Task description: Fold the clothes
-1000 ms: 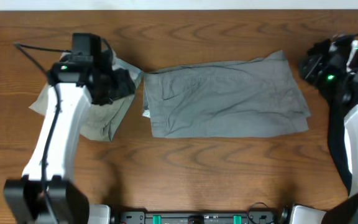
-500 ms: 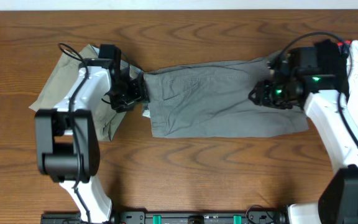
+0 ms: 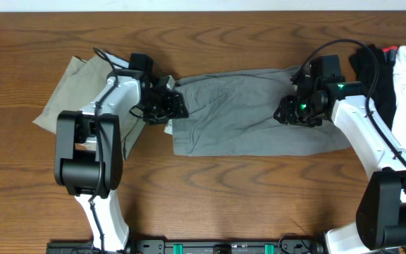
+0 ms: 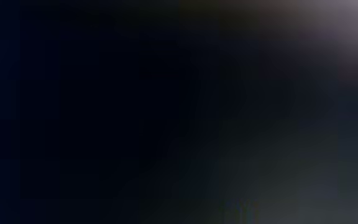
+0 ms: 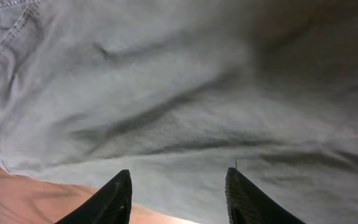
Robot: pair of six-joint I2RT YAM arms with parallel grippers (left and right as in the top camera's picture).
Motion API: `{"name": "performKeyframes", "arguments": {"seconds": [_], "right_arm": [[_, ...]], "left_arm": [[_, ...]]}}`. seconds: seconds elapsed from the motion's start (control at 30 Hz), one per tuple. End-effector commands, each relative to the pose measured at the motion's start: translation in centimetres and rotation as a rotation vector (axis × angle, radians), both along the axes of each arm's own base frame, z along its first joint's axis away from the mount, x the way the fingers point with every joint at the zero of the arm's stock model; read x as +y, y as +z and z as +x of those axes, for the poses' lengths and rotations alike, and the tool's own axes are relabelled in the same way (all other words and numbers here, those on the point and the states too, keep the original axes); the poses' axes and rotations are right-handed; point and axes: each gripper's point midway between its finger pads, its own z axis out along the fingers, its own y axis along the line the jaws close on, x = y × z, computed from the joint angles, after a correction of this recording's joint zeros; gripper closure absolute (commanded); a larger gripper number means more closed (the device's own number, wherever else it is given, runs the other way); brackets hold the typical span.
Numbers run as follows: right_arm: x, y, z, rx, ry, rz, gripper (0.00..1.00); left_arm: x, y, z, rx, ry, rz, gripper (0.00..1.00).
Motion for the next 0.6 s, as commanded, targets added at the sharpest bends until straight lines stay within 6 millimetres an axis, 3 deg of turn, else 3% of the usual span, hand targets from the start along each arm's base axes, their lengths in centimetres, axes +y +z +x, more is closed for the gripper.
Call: {"name": "performKeyframes", "arguments": {"seconds": [0.0,0.1,0.2,0.33,0.47,0.57], "right_arm": [[0.0,-0.4,-0.2,0.003,0.021,-0.022,0.53],[0.0,-0.4,-0.1,-0.001,0.021,-0.021,0.54],[0.0,-0.4,-0.1,-0.003,0.02,-0.021,0.55],[0.0,-0.4,0.0,-0.004,0.02,-0.021,0.56],[0.0,-0.4,-0.1,-0.002,0.02,-0.022,0.57],[0.0,-0.4,-0.2,0.004,0.019,-0.022,0.57]], "left_arm": [[-1.3,-1.3,-0.9,0.018,-0.067,-0.027,0.34],[-2.0,-2.1,-1.4,0.036,-0.086,-0.025,0.43],[-2.7,-2.4,-1.7,0.041,-0.104,-0.024,0.71],[-3.2,-2.2,-2.2,0.057,-0.113,-0.03,0.94],[-2.8,-0.6,-2.9,0.102,-0.106,-0.022,0.94],[-1.8,2.5,-2.5,0.095,-0.084,-0.015,0.94]]}}
